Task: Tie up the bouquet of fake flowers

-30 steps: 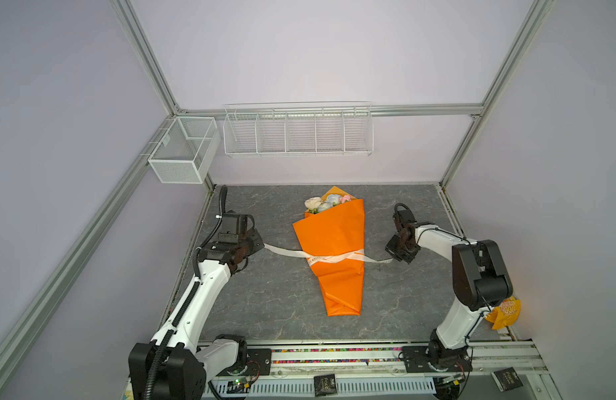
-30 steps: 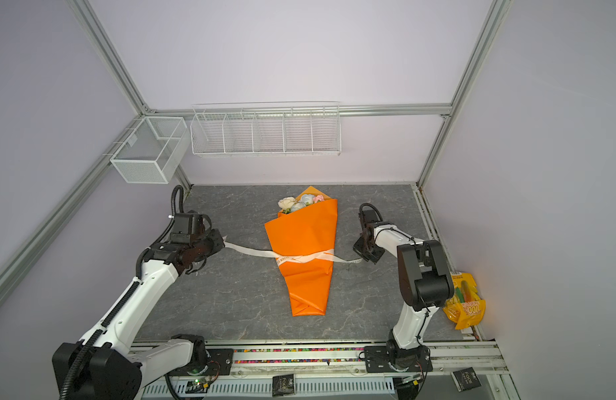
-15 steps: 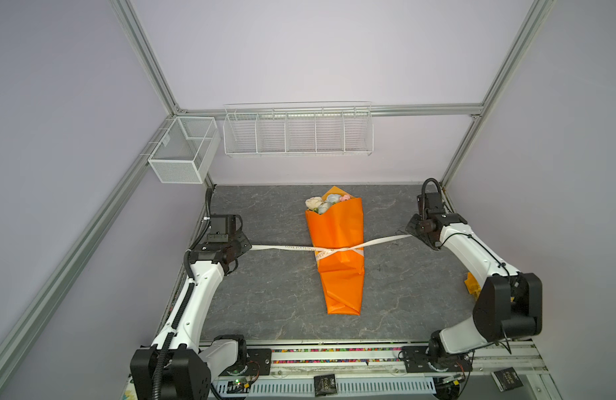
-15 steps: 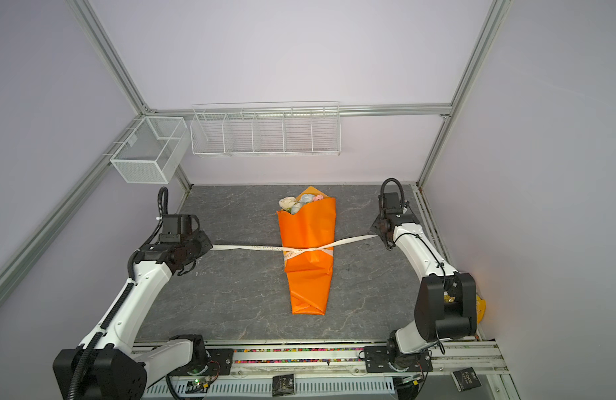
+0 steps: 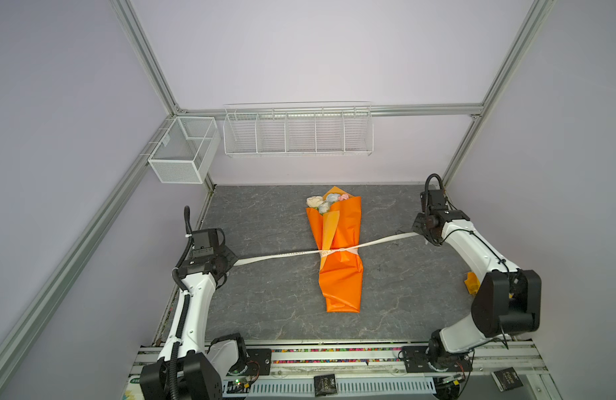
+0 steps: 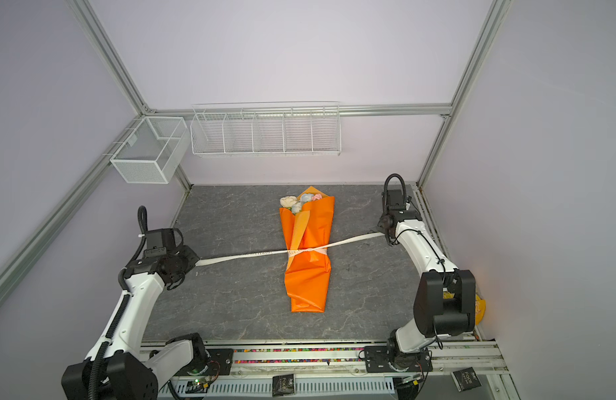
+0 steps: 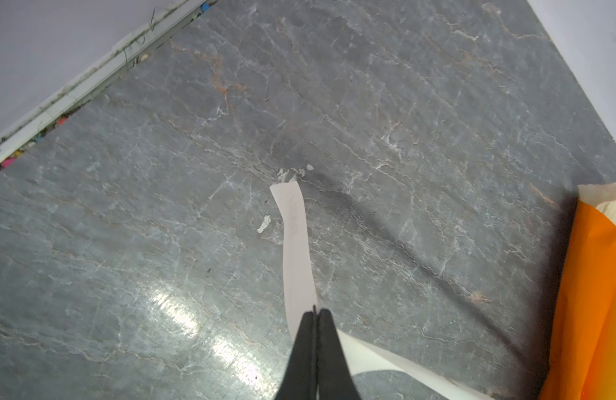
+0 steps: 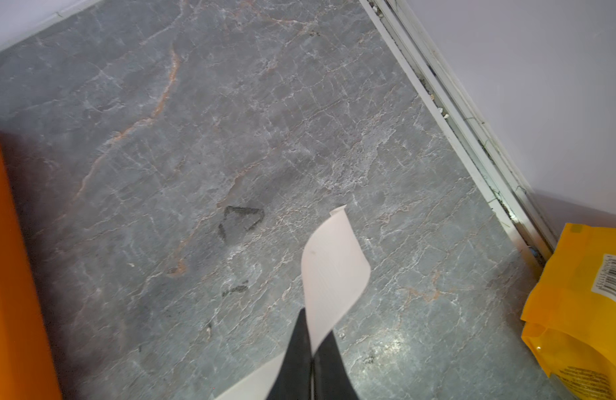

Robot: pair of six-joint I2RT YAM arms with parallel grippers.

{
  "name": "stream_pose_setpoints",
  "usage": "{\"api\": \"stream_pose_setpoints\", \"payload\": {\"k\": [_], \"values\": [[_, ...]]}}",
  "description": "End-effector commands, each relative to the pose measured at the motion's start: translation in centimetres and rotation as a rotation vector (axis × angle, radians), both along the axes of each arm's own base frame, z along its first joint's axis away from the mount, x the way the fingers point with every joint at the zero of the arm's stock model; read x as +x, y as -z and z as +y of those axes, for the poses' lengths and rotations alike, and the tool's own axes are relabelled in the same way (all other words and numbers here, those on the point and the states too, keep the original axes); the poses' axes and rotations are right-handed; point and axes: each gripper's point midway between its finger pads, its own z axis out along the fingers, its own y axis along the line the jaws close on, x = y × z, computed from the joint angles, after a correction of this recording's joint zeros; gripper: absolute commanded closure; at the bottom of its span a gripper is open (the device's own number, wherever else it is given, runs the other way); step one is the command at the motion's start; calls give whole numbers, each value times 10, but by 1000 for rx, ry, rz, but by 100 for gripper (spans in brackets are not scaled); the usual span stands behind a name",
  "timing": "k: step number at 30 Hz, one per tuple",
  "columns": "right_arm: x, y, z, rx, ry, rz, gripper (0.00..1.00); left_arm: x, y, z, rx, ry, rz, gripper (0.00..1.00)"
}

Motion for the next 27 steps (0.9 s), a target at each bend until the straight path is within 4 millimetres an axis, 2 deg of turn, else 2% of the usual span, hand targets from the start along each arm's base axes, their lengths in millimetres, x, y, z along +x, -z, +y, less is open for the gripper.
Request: {"api": "stream_pose_setpoints", "payload": {"k": [1,7,8,12,19,22,27], "values": [[-2,2,-13,-52,3,34,93,5,-7,5,5,-11,-32,100],[2,0,-29,-66,28,32,93,2,3,24,3,-48,9,100],[2,-1,-30,-68,25,32,93,0,2,35,4,-83,7,100],[1,-2,-41,-107,37,44,93,0,6,49,21,-121,21,100],[-11,-15,-80,-254,143,44,93,-16,29,79,25,-227,101,100],[-15,-10,-96,-282,177,65,94,-19,41,89,-47,-280,95,100],[-24,4,-122,-272,254,97,94,-24,54,100,-60,-318,141,100]]}}
